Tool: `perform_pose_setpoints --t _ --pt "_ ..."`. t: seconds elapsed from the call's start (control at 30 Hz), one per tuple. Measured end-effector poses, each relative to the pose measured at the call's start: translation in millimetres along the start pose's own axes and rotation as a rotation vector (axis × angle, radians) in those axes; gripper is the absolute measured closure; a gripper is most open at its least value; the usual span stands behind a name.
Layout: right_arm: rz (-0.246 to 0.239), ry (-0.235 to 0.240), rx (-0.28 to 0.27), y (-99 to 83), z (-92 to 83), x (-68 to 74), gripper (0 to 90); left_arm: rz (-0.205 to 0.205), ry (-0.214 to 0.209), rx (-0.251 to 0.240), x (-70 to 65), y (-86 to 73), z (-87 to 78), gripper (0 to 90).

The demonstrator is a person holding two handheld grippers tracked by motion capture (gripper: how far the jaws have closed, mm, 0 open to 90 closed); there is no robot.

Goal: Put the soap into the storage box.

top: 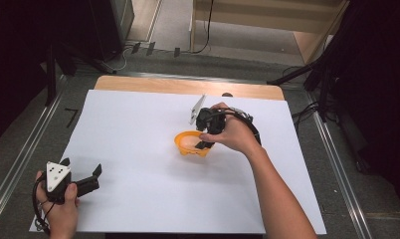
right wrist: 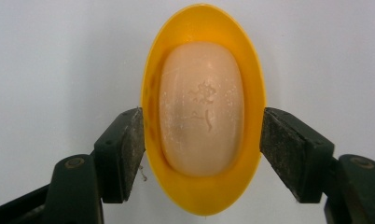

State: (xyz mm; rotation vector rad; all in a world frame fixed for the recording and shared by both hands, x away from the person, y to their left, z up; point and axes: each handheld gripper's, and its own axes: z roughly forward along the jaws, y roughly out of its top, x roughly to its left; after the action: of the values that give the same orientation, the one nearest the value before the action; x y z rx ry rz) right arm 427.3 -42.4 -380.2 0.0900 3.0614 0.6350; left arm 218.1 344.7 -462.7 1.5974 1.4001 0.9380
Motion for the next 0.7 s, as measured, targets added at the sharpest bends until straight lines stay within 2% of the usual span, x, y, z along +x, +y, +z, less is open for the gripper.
perform_pose_setpoints --t 0.3,0.7 --pt "0.118 -0.012 -0.034 -16.1 -7.5 5.6 26.1 0.000 0.000 0.000 0.0 0.0 0.0 0.0" --pt "0.228 -0.070 -0.095 -41.0 -18.4 11.5 18.8 0.001 0.003 0.001 -0.2 0.0 0.0 0.0"
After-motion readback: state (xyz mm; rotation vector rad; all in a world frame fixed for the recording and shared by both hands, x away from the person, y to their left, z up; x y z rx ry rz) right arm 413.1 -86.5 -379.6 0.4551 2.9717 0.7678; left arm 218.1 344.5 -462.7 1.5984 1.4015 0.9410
